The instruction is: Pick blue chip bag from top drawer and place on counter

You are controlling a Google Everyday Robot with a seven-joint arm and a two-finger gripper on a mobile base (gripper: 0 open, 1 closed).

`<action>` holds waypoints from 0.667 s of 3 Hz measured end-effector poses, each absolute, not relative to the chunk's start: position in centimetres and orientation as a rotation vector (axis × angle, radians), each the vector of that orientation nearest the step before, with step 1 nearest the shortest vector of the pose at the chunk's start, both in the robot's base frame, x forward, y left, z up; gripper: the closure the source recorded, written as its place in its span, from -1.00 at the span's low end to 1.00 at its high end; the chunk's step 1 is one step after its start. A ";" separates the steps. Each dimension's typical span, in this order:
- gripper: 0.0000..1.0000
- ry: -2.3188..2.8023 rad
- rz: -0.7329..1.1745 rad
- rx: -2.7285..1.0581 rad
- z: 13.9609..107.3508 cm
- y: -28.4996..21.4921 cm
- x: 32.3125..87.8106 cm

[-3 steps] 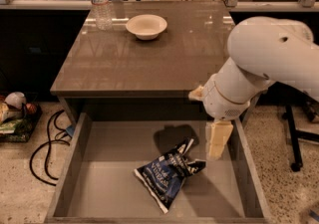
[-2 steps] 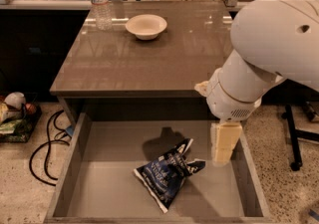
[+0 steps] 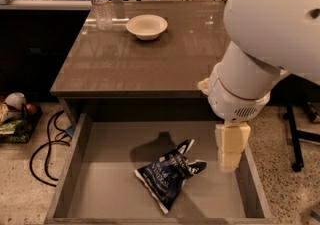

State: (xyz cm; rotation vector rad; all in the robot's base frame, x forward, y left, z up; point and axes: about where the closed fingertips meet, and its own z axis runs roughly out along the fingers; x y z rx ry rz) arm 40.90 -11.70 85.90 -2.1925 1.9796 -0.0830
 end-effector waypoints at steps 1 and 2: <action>-1.00 1.983 0.048 -2.243 81.8 -12.9 41.7; -1.00 1.941 0.243 -2.239 75.3 -14.2 42.1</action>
Offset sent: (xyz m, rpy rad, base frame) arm 0.0231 -0.0395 -0.1629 0.2349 0.2263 0.0809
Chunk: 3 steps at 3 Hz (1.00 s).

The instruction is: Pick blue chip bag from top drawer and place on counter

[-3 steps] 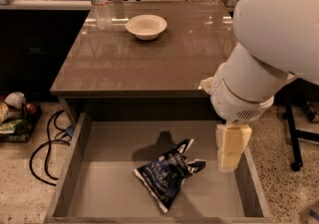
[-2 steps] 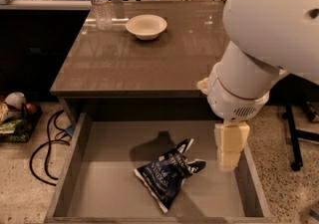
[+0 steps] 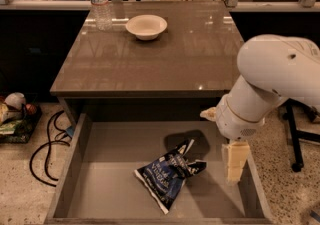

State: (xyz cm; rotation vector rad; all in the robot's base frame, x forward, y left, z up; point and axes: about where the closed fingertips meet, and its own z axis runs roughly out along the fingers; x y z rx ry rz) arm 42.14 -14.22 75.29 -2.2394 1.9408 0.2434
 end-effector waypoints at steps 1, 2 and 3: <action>-1.00 1.867 0.305 -2.181 71.2 -14.6 42.1; -1.00 1.742 0.300 -2.100 68.3 -13.5 43.0; -1.00 1.664 0.290 -2.033 66.2 -11.9 44.8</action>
Offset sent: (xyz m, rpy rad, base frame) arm 0.0324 0.0245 -0.0972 0.3608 -0.2835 0.0414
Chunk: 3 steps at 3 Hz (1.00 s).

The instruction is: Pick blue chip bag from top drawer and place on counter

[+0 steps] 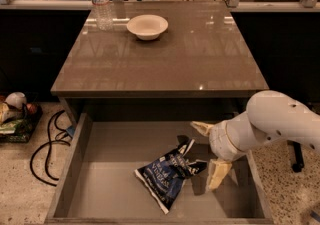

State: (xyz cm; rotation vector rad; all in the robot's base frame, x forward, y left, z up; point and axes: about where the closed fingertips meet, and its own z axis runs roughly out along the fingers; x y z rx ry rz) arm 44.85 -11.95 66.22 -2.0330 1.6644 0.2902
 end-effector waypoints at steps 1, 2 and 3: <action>-1.00 1.655 0.286 -2.030 66.1 -11.7 45.2; -1.00 1.643 0.311 -2.034 65.8 -11.2 45.5; -1.00 1.604 0.375 -2.038 65.3 -8.6 46.2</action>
Offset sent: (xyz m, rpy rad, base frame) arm 0.0111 0.0122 -0.0075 0.0326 0.0123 0.0263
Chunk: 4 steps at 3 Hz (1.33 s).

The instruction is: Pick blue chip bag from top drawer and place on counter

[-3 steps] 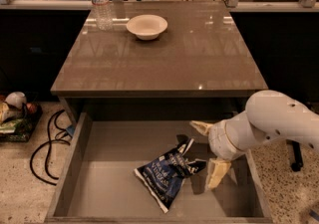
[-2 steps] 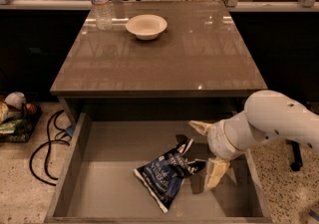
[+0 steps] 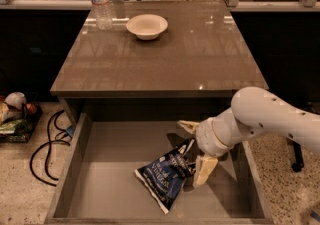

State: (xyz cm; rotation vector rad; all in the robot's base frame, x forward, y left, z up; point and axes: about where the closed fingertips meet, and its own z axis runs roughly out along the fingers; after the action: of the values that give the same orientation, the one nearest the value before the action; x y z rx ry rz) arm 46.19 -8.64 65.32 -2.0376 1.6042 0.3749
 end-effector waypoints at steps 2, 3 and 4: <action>-0.66 1.610 0.562 -2.017 61.7 -5.1 47.1; -0.17 1.610 0.571 -2.018 61.4 -4.9 47.0; 0.28 1.608 0.574 -2.020 61.4 -4.8 46.9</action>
Offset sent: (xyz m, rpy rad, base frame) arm 0.0153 0.0487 -0.0702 0.1003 0.2004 0.0364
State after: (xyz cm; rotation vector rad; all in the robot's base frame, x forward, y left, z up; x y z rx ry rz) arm 46.91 -4.84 61.35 -2.0201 1.6083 0.5740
